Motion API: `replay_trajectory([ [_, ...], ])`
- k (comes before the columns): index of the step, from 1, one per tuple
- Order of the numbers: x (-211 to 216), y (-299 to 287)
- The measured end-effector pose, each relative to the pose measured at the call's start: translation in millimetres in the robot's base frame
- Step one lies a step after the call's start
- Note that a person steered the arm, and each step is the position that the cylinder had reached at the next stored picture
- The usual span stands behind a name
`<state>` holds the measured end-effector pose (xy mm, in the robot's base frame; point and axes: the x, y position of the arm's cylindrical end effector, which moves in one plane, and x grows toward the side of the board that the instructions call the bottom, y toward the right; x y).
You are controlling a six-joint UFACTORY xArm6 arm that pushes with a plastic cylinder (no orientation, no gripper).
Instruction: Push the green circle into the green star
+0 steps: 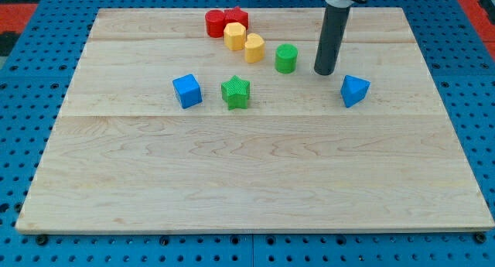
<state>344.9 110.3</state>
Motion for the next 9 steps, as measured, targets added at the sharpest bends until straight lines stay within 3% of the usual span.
replay_trajectory([
  [2, -20, -46],
  [4, -47, -35],
  [5, -79, -36],
  [7, -3, -53],
  [9, -38, -81],
])
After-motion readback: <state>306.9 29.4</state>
